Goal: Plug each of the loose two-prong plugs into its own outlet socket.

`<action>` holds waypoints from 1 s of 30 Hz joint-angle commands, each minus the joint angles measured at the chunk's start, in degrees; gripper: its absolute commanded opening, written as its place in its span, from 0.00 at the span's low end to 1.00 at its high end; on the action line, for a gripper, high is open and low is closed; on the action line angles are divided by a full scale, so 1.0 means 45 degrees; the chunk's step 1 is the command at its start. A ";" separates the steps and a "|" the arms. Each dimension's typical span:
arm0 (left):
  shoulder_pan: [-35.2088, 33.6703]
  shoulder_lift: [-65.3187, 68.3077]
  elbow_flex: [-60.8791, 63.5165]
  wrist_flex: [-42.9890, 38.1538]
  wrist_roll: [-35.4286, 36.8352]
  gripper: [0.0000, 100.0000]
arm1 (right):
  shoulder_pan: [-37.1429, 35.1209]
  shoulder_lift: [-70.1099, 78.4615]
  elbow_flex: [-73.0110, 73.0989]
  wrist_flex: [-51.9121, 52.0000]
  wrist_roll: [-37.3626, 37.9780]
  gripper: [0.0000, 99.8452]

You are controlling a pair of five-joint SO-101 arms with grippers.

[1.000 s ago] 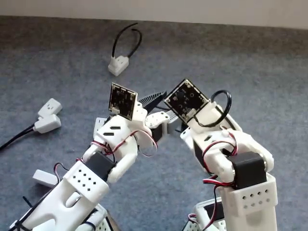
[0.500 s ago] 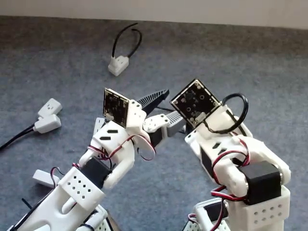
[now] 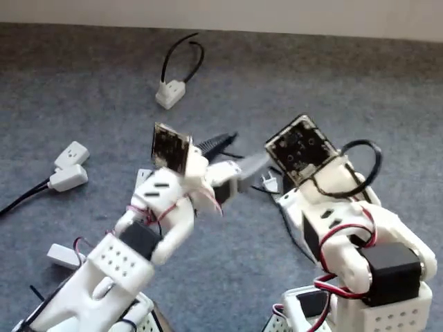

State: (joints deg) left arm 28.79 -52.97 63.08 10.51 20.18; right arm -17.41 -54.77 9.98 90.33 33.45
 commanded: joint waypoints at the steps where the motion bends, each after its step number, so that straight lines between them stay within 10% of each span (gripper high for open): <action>1: -0.3175 -0.0088 -0.0557 -0.0176 -0.0059 0.26 | 0.0283 0.0498 -0.0518 -0.0029 -0.0156 0.01; 16: -1.3548 -0.0186 0.1358 -0.0137 0.0020 0.26 | -0.4347 0.5089 -0.0635 -0.1475 -0.0098 0.01; 30: -1.0579 -0.0068 0.3057 -0.0039 -0.0059 0.26 | -0.4718 0.3800 -0.0615 0.0361 0.0879 0.01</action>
State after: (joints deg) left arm -23.60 -52.97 77.23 10.51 20.09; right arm -41.14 -32.79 9.63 89.45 36.88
